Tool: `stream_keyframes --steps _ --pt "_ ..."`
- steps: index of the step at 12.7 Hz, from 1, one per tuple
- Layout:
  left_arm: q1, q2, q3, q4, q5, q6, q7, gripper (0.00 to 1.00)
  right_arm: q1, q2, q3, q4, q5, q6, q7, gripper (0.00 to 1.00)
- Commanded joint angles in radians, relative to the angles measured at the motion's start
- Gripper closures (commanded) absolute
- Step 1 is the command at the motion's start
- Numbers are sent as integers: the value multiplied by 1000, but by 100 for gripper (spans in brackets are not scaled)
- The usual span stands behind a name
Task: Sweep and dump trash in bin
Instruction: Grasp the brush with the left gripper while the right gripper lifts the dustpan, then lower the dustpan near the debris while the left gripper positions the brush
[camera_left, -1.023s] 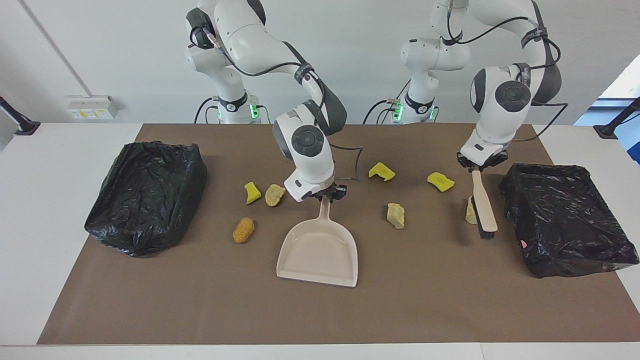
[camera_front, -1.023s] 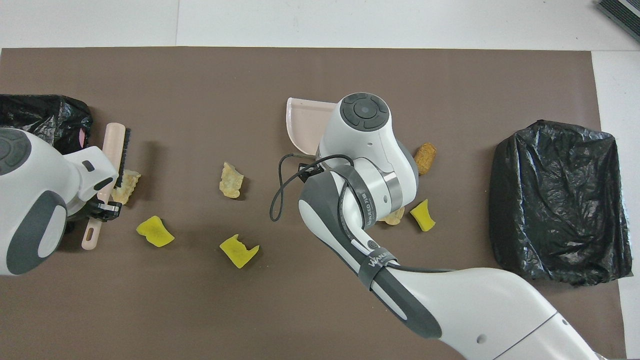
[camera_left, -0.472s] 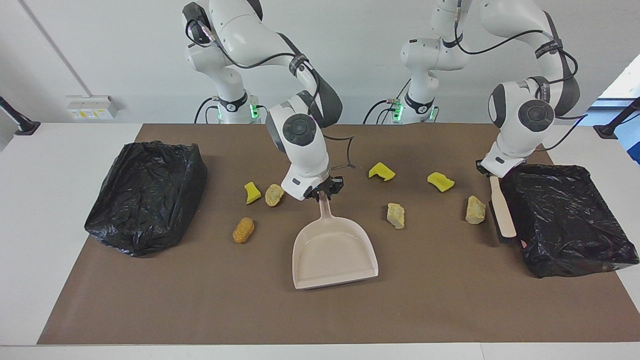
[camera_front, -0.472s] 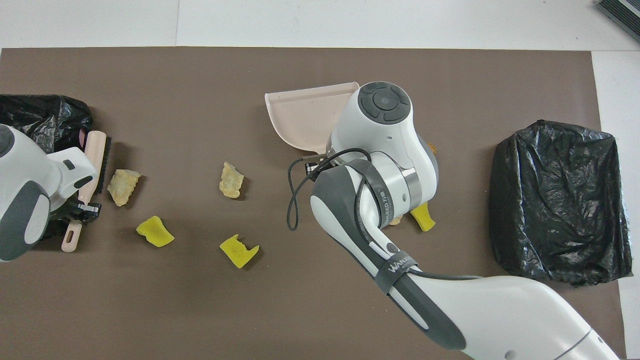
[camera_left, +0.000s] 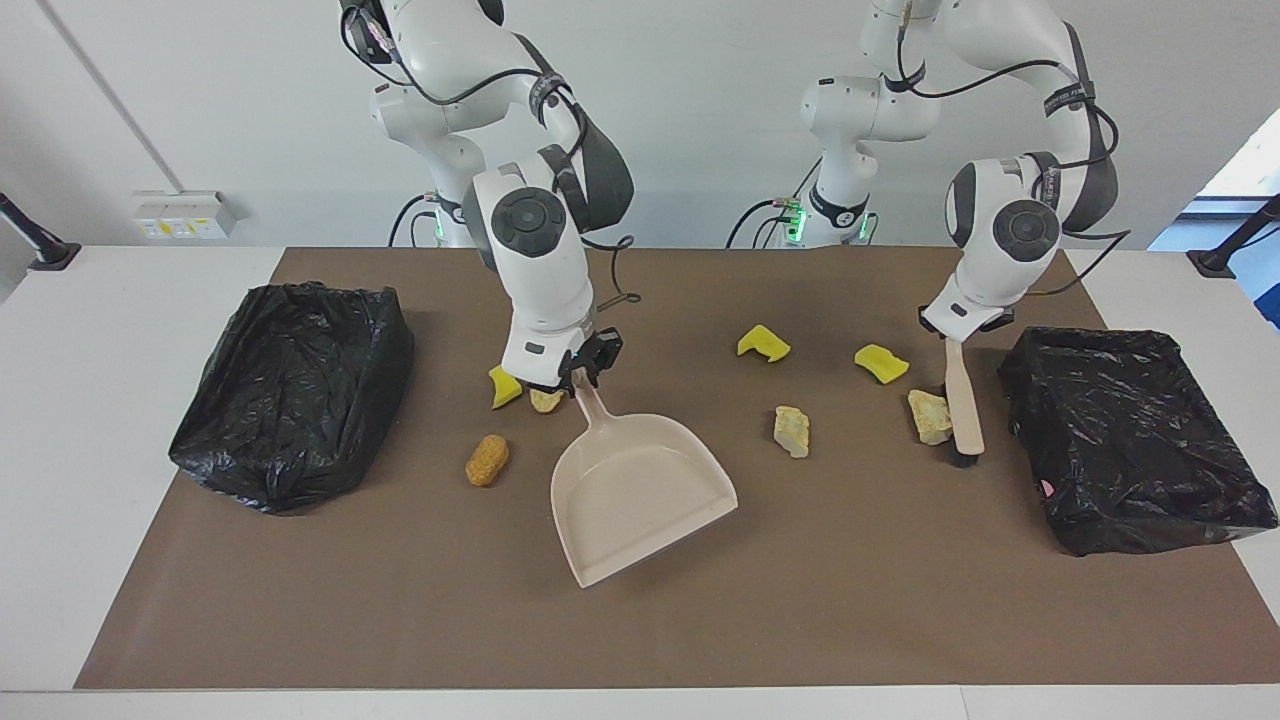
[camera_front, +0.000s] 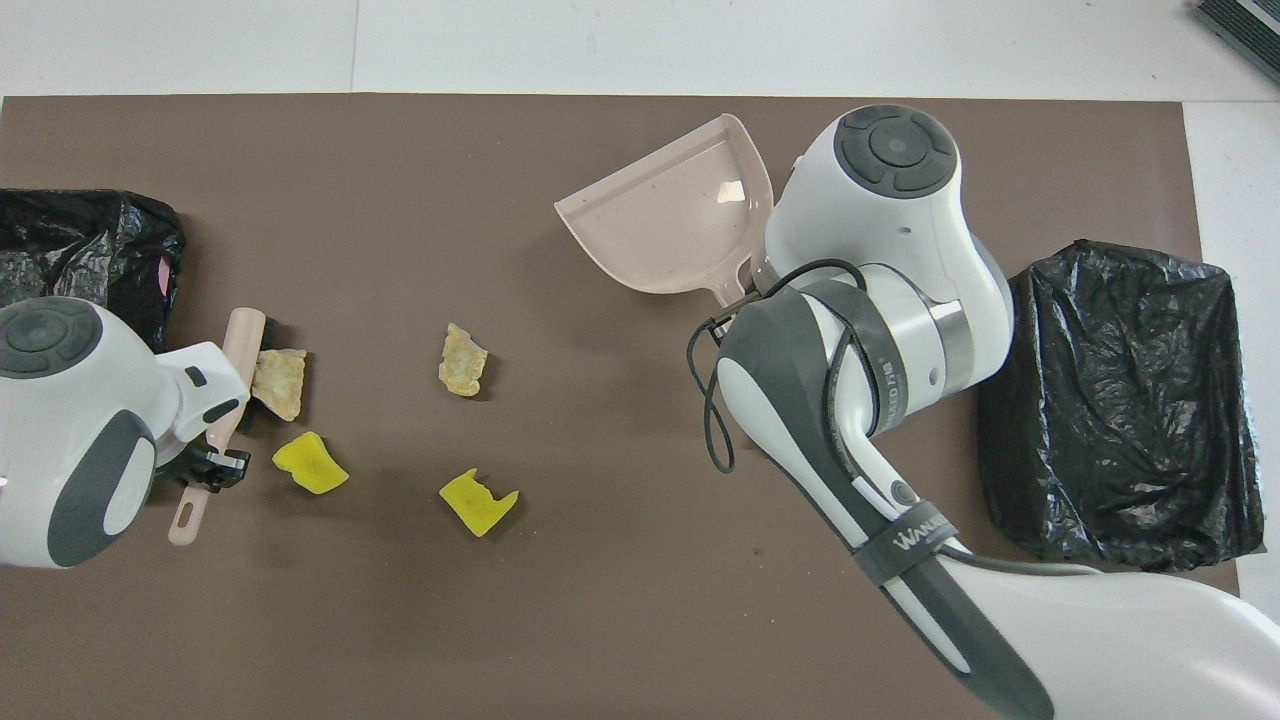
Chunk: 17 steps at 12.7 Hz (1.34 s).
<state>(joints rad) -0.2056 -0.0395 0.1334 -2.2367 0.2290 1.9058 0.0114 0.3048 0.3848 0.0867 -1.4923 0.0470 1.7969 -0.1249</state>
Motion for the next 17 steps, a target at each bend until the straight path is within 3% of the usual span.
stream_keyframes --steps 1,5,8,11,15,17 --pt "-41 -42 -59 -32 -74 -2 -24 100 -35 -37 10 -28 -51 -20 -171 100" --pt "-40 -46 -257 -24 -132 13 -232 100 -49 -40 10 -36 -200 -48 -528 100" --pt "-41 -43 -323 0 -140 -4 -380 100 -84 -64 13 -91 -222 -31 -730 100" --pt "-41 -46 -344 5 -140 -20 -638 100 -73 -60 13 -138 -222 -4 -777 100" --pt "-15 -66 -342 3 -145 -163 -720 100 -12 -82 15 -187 -222 -34 -780 100" --pt "-2 -68 -336 0 -148 -192 -783 100 17 -134 19 -285 -217 -2 -766 100"
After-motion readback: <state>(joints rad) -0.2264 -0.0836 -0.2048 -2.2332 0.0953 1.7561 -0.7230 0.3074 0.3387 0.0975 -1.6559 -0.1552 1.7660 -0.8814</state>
